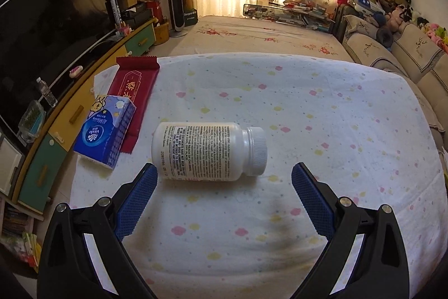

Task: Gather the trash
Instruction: 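Lower the left gripper around the white pill bottle and close, then carry the pill bottle into the bin and open the left gripper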

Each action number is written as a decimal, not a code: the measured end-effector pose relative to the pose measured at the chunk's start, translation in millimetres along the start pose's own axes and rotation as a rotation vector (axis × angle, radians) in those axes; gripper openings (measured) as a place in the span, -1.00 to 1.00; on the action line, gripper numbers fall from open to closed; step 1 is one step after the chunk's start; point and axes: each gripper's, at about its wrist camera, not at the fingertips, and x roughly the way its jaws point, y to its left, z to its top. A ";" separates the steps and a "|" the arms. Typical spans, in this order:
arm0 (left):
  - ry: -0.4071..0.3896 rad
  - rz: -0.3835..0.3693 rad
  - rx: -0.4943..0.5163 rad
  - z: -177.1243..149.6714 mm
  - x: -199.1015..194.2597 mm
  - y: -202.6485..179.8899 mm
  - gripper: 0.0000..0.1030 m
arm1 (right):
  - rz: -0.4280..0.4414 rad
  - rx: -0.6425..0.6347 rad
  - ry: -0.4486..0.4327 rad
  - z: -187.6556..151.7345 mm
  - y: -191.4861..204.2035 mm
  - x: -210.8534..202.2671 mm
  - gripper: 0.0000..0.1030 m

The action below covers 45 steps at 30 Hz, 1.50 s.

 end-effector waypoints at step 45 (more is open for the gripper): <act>-0.143 -0.179 0.278 -47.8 -147.8 -158.3 0.62 | -0.100 0.097 -0.050 -25.2 -57.9 -63.0 0.52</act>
